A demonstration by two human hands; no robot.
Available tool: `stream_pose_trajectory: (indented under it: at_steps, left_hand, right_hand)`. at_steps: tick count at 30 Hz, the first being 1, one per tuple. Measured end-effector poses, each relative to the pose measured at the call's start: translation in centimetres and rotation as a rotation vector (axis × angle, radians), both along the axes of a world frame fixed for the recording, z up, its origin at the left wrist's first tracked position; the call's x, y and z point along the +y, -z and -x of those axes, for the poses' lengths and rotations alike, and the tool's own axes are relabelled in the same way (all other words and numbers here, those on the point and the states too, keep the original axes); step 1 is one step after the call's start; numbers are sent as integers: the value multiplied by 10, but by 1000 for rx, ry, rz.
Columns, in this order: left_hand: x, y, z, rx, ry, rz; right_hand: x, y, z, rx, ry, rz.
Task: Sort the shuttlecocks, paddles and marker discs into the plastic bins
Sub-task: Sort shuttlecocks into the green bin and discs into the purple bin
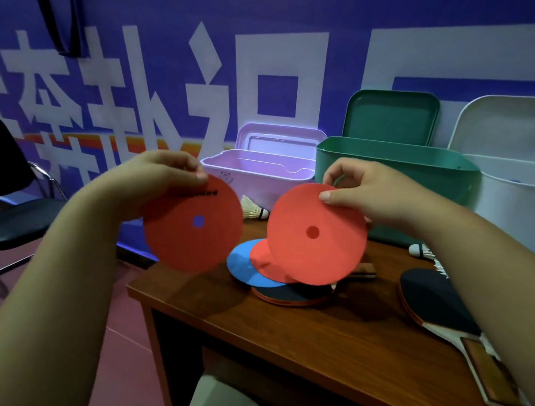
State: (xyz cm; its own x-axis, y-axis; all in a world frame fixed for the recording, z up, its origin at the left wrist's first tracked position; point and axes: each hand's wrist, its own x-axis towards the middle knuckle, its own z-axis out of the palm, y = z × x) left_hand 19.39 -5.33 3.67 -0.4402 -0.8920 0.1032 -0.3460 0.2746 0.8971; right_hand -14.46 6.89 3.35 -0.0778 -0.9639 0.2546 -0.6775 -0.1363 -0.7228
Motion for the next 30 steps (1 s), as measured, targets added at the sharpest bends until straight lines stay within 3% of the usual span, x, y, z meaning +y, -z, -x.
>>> stream_pose_trajectory:
  at_steps: [4,10,20,21,24,25,28,30]
  left_hand:
    - [-15,2,21,337,-60,-43]
    - [-45,14,63,585,-65,-164]
    - [-115,11,131,945,-168,-322]
    - [-128,12,139,932,-212,-313]
    - [-142,19,147,514,-377,-74]
    - [-144,28,149,456,-411,-35]
    - [-144,54,150,148,-389,256]
    - [-153,69,147,58,-377,395]
  right_hand:
    - [-13,12,-12,-173,56,-34]
    - [-32,24,-18,-457,167,-24]
    - [-45,26,-3,-546,237,11]
    - [-47,26,0,-547,242,13]
    - [-50,26,3,-545,242,24]
    - [-51,26,5,-545,242,25]
    - [-56,26,7,-541,229,18]
    - [-63,26,7,-563,230,15]
